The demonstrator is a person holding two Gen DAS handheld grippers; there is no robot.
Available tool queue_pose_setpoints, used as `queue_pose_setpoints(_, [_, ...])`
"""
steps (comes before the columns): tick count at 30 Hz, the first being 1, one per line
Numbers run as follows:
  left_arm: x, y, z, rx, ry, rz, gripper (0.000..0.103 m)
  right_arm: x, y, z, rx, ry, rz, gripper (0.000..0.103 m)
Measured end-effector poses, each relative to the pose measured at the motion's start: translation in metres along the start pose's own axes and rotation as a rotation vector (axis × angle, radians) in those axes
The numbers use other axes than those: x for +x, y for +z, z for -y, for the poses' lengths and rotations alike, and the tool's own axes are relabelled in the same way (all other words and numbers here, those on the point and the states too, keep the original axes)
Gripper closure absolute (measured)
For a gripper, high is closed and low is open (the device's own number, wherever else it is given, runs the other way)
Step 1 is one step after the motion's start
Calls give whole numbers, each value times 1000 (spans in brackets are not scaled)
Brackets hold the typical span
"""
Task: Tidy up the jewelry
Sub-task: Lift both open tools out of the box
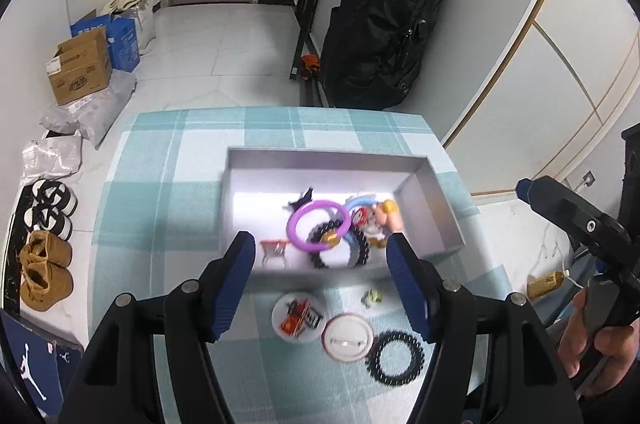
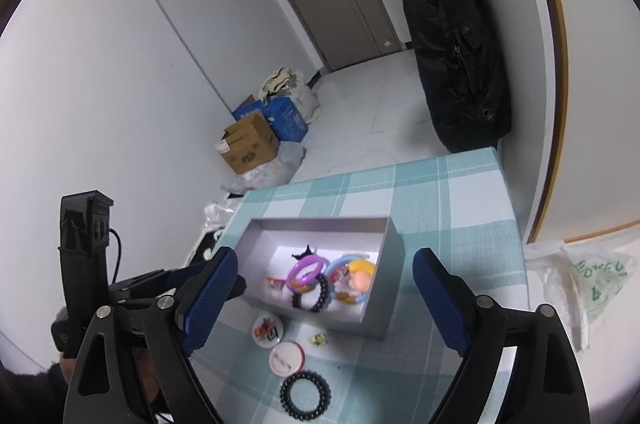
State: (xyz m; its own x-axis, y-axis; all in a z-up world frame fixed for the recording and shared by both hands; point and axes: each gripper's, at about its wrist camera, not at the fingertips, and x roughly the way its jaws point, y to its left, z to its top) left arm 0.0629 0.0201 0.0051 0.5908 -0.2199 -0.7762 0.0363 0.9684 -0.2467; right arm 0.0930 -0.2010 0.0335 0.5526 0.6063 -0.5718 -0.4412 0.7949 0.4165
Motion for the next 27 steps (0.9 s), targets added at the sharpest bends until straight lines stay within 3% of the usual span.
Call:
queue_pose_setpoints(13, [-11, -41, -2, 14, 30, -20, 39, -18, -37, -13, -69, -61, -47, 6])
queue_pose_setpoints(23, [-13, -51, -15, -26, 23, -52, 39, -5, -62, -24, -154, -100, -156, 5])
queue_pose_setpoints(27, [-12, -54, -22, -54, 24, -61, 39, 8, -76, -29, -193, -119, -240, 2])
